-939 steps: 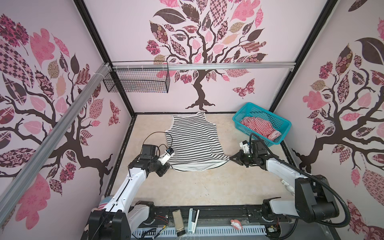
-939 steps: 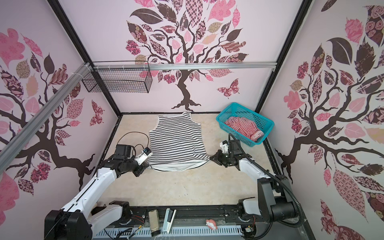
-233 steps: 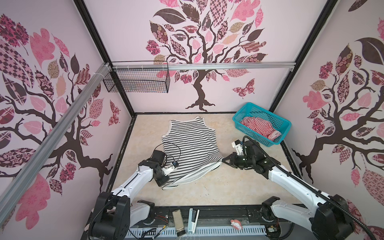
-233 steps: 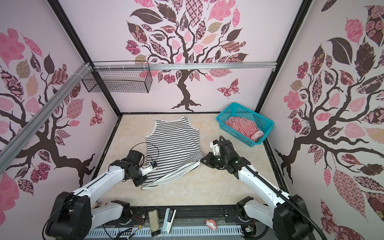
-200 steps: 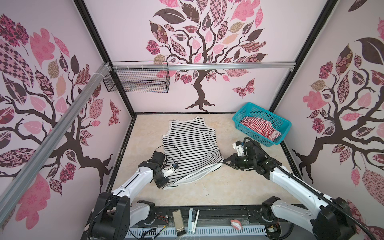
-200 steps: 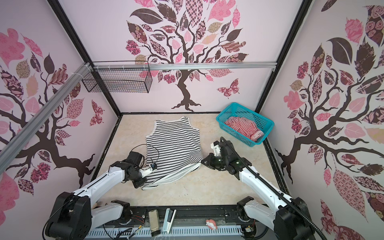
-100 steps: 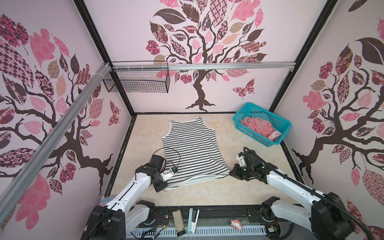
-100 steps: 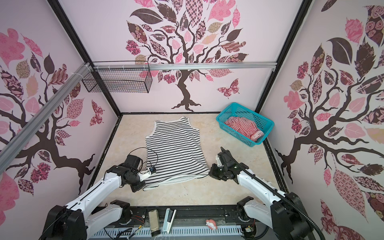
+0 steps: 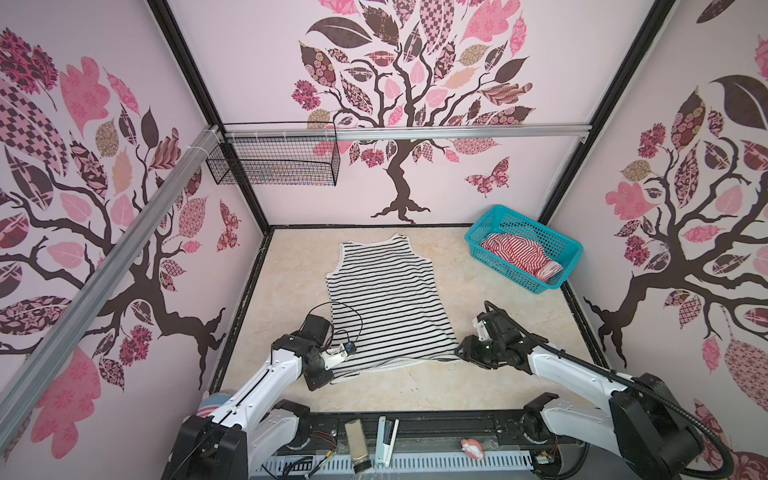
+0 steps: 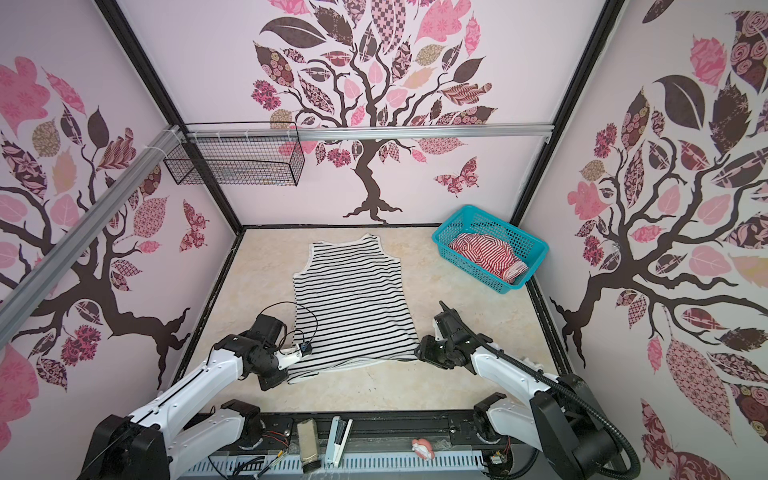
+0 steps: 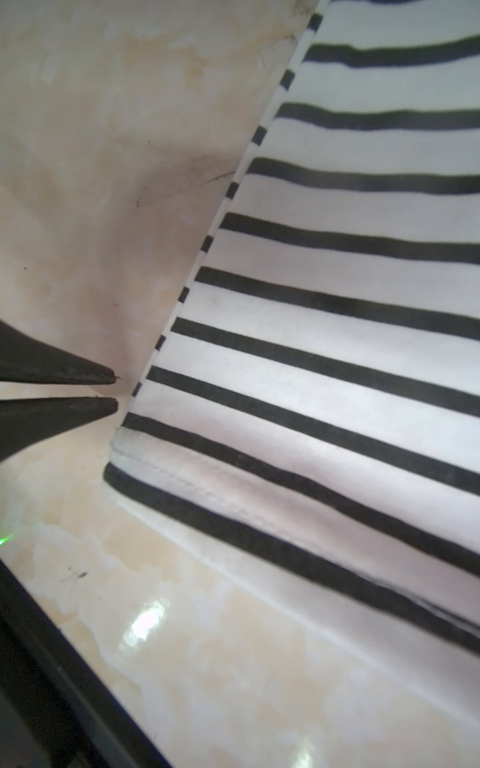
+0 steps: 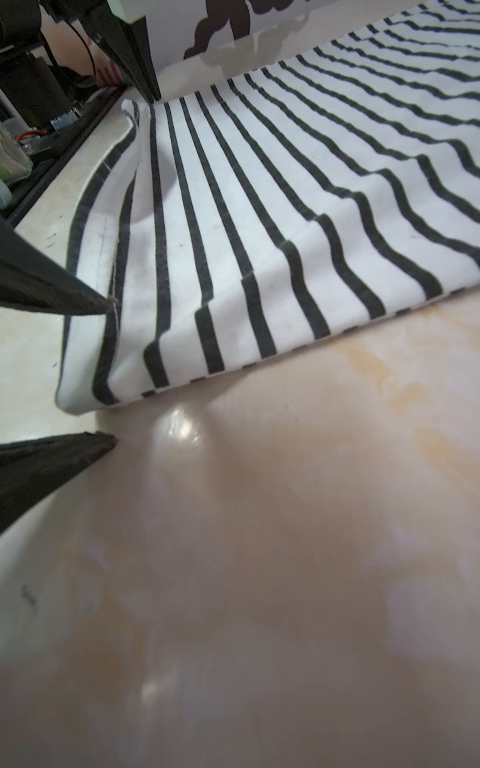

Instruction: Fold and stack the tank tops

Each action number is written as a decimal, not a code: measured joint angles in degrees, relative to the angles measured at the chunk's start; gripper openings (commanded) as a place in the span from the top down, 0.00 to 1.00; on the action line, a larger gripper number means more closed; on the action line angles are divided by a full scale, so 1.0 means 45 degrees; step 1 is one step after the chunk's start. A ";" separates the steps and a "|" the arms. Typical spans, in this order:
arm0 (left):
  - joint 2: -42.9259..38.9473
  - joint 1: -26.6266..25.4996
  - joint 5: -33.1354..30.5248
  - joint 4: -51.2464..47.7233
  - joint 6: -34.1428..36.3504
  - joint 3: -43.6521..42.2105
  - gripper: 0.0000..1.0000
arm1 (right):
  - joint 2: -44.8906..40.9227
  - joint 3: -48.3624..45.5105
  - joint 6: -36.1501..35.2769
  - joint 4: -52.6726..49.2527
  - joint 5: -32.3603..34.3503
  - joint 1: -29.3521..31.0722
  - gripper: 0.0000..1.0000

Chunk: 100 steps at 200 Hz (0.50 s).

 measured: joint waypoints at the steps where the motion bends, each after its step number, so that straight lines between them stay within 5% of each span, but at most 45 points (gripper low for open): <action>1: -0.0024 0.0000 0.0000 -0.0015 -0.0005 0.0010 0.87 | -0.0024 0.0000 0.0000 -0.0019 0.0010 0.0000 0.52; 54: -0.0015 -0.0034 0.1341 -0.0199 -0.0899 0.2152 0.82 | -0.1239 0.0806 0.0364 -0.0568 -0.0117 0.0010 0.71; 100: 0.3298 -0.1719 0.1826 0.1030 -0.2035 0.3973 0.82 | 0.0131 0.1229 0.0879 0.0583 -0.0301 0.0923 0.74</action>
